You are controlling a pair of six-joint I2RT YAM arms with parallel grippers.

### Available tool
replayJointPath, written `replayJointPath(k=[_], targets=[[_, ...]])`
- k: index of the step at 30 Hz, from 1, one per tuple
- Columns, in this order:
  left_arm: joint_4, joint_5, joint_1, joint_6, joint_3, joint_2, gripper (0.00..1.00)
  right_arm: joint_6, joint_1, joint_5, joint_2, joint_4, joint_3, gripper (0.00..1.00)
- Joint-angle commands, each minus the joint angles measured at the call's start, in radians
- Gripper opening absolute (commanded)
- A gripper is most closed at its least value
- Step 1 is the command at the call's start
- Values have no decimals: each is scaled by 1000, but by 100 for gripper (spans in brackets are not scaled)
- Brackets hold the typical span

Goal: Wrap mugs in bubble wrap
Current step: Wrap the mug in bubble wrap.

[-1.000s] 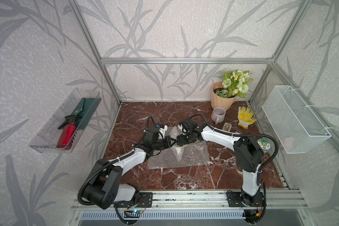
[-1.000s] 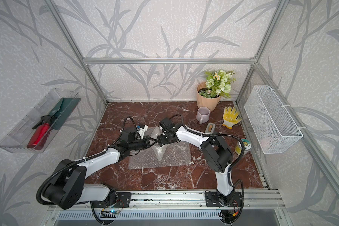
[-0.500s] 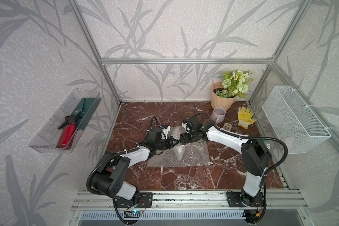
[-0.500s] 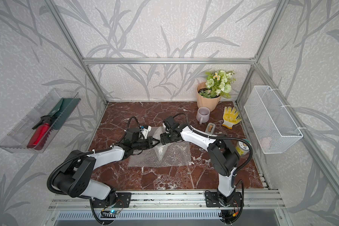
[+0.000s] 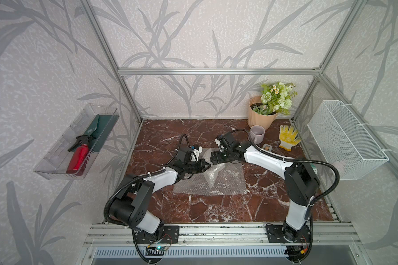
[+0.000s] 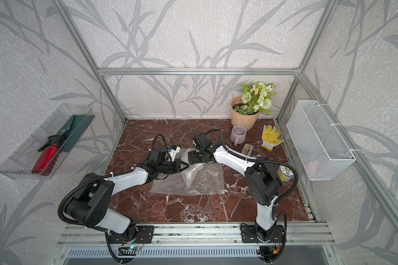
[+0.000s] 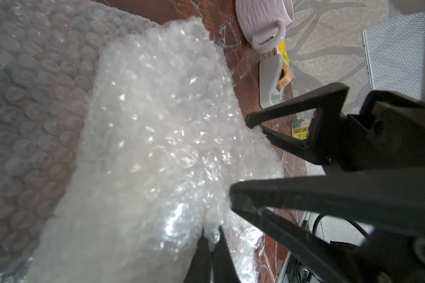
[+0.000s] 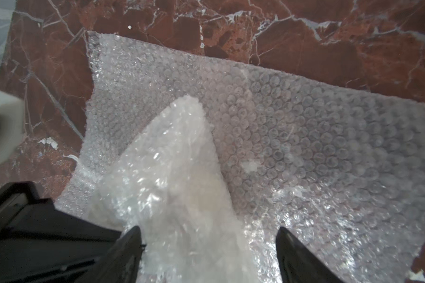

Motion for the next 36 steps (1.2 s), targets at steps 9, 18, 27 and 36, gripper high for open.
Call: replayJointPath(k=[9,18,27,36], targets=[[-177,-25,-23,28,-24,62,0,37,-9,-13,38,-85,-9,76],[-148,-3,-23,8,16,29,0,35,-6,4,101,-120,-35,71],[-166,-26,-22,-30,79,-82,23,43,-5,13,138,-128,-35,67],[-390,-404,-40,-192,59,-289,61,208,33,61,79,-71,-115,67]])
